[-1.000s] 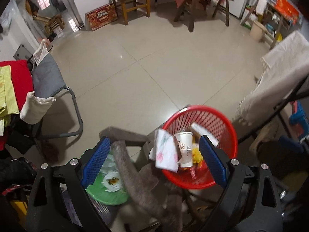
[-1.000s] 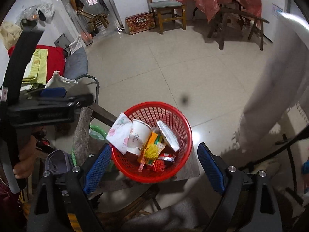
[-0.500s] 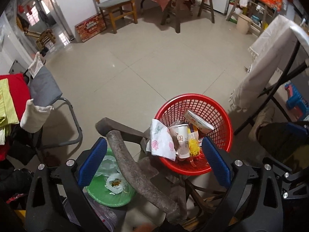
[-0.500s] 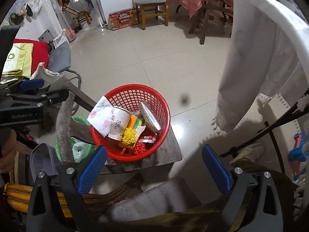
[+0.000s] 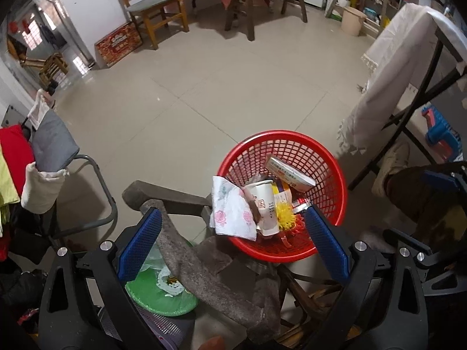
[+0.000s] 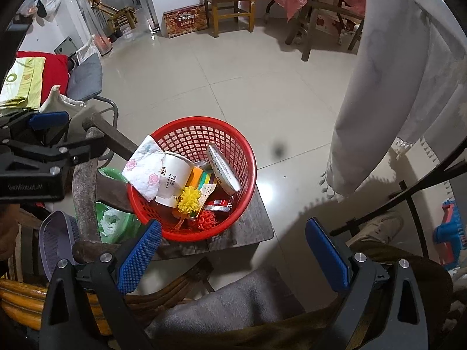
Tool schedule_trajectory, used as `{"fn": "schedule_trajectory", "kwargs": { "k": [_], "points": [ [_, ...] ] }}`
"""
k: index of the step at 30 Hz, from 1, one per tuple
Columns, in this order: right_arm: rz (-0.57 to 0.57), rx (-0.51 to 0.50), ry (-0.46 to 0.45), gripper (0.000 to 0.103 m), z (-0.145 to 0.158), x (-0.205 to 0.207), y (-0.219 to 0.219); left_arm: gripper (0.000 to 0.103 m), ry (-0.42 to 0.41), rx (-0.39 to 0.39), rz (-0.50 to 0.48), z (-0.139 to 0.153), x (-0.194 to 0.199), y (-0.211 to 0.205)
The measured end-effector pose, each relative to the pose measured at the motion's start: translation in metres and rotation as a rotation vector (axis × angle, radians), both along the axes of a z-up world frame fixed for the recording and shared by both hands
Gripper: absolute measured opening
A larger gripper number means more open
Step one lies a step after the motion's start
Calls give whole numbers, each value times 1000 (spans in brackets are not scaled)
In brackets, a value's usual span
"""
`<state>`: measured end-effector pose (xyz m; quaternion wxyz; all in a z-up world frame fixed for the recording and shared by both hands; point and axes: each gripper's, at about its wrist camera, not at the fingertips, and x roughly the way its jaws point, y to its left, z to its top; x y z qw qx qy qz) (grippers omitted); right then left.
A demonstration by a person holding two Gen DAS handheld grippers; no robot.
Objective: Collect trash
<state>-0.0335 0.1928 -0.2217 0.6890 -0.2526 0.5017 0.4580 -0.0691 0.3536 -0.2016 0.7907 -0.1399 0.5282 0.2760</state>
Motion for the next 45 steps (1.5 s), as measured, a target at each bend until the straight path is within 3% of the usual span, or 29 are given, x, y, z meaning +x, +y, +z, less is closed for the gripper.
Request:
{"fn": "schedule_trajectory", "kwargs": {
  "k": [45],
  "points": [
    [-11,23,8,97,4,2,1,95,-11,28,-29,2,2,-4]
  ]
}}
